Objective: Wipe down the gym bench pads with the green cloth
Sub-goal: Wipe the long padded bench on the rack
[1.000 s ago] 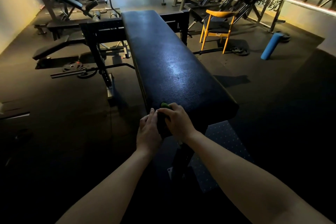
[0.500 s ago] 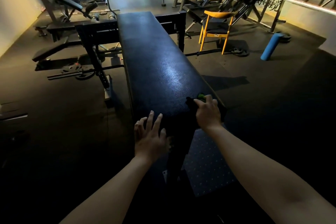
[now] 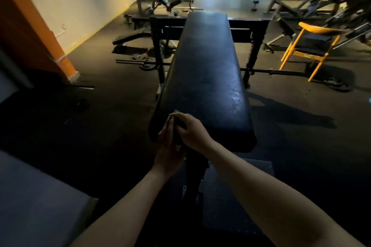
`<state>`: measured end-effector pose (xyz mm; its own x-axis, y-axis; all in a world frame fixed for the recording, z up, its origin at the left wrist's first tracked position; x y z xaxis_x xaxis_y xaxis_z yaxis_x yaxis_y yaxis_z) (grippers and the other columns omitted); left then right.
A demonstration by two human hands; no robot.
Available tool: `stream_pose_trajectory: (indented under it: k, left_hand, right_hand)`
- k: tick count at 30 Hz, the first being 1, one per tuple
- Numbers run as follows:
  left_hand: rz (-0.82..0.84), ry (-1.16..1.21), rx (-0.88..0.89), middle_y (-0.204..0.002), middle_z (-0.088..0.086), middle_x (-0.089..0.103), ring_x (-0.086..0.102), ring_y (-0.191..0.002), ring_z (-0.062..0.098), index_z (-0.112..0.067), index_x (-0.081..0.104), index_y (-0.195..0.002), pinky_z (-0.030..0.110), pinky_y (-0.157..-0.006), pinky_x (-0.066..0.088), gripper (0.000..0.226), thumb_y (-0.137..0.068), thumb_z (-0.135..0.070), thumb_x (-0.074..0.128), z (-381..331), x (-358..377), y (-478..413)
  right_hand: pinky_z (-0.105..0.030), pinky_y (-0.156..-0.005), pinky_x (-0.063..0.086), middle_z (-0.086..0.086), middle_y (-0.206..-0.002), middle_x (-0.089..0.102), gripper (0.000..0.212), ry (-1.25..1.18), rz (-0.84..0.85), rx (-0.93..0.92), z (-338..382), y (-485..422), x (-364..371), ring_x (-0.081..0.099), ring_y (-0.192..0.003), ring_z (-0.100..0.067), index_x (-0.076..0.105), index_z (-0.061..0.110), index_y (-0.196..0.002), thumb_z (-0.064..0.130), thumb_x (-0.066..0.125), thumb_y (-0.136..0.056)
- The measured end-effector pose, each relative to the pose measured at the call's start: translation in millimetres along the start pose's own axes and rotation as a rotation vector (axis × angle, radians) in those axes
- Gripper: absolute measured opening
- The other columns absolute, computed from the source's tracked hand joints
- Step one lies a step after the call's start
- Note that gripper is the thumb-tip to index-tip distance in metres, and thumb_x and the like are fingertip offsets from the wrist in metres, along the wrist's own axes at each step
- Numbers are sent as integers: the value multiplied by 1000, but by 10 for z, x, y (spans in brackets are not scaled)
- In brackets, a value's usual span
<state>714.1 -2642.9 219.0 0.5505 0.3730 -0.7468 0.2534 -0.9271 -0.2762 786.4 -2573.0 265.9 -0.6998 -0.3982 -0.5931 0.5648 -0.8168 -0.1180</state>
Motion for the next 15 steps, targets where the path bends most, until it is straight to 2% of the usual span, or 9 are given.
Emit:
stream_pose_trajectory:
  k: [2,3,4,5,6,8,10,12,15]
  left_hand:
    - [-45,2,-148,-154,10,39,36,-145,17,-6,36,-151,21,-118,24,73,-92,-47,46,33,-29,117]
    - [-91,41,-207,-141,5,50,46,-135,7,-10,48,-142,14,-108,33,62,-92,-46,47,29,-121,132]
    - [-163,93,-253,-126,-5,53,52,-120,-4,-17,55,-130,9,-95,39,43,-93,-40,52,29,-219,140]
    - [-234,124,-297,-117,-10,50,53,-109,-5,-20,57,-123,7,-85,39,31,-95,-34,56,26,-316,148]
    - [-272,119,-311,-116,-11,46,54,-106,0,-20,57,-119,7,-82,37,25,-96,-27,59,16,-379,147]
    - [-297,145,-316,-118,-6,47,54,-108,14,-15,56,-118,12,-84,39,26,-93,-12,63,0,-431,131]
    - [-412,199,-355,-119,3,54,55,-109,21,-14,53,-116,32,-94,47,29,-90,-2,60,107,-523,152]
    - [-530,290,-532,-128,11,53,54,-116,24,-13,48,-123,46,-103,46,35,-92,3,55,289,-623,222]
    - [-486,375,-737,-148,14,40,45,-133,27,-17,38,-141,45,-111,41,52,-95,6,50,449,-502,233]
  right_hand:
    - [-37,-95,51,-1,-129,63,43,-5,141,0,69,21,140,61,-113,-18,52,33,-138,24,53,-96]
    - [-36,-92,52,-3,-130,63,45,-6,196,16,59,31,184,62,-111,-20,47,34,-142,24,50,-97]
    - [-36,-91,53,-5,-131,62,50,-20,249,20,42,61,222,62,-110,-21,42,34,-145,21,49,-98]
    - [-34,-91,53,-6,-132,61,54,-53,281,14,24,93,232,62,-111,-22,39,34,-147,16,47,-97]
    - [-34,-92,53,-6,-133,60,57,-98,286,7,9,126,220,62,-113,-22,37,34,-148,13,46,-96]
    - [-37,-96,52,-5,-132,60,55,-100,207,-17,-57,154,134,60,-116,-21,40,33,-146,11,43,-96]
    - [-39,-104,43,-1,-137,56,48,148,41,-85,-159,128,-59,51,-125,-19,46,31,-143,15,43,-98]
    - [-39,-108,33,3,-143,51,43,357,-64,-98,-327,119,-219,41,-133,-18,49,29,-141,21,44,-99]
    - [-40,-115,27,2,-148,47,43,378,-49,-78,-569,197,-222,34,-140,-21,51,23,-140,23,50,-97]
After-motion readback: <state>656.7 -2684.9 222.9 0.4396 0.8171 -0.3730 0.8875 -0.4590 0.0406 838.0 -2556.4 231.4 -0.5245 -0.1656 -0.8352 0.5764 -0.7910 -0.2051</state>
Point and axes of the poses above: each hand's wrist, its own y-axis away from the middle knuckle, its own x-axis out of the palm, z = x × y, the point moved 9 cm from there along -y, towards the middle knuckle
